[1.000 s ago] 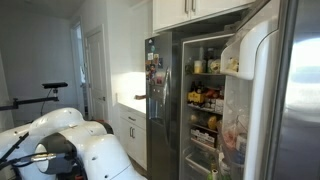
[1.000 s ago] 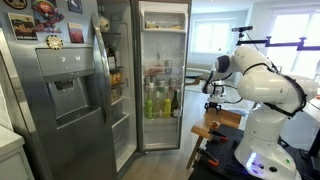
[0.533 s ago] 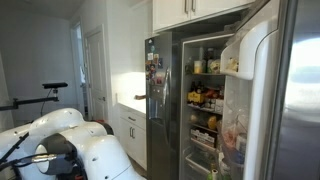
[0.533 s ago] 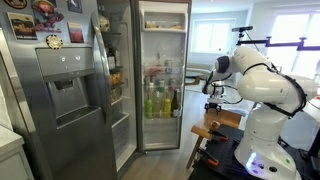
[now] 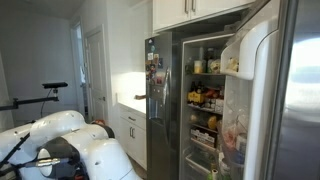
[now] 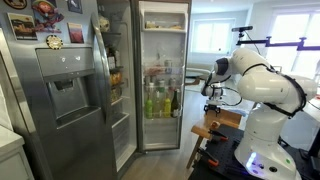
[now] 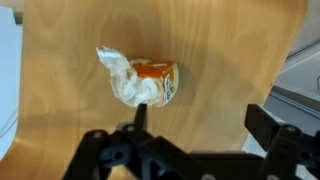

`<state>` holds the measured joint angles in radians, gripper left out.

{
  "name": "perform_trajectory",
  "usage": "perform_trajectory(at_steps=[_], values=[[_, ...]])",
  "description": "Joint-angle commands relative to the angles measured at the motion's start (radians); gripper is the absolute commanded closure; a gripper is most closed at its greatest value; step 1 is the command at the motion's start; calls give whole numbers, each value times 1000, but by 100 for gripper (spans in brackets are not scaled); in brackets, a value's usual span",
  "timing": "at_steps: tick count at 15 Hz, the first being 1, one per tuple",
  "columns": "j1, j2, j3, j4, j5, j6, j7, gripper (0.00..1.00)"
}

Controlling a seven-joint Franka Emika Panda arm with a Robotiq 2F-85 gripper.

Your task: Put the plastic pack in the top right component in the refrigerator and close the component door

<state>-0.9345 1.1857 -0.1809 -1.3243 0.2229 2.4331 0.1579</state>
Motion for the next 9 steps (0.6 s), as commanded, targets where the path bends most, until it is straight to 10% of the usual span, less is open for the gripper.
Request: perform_trajectory(at_steps=[1,9], values=[[28,51,-30,76,9,-29,83,0],[125,136,-159,167,-8,-54,376,0]])
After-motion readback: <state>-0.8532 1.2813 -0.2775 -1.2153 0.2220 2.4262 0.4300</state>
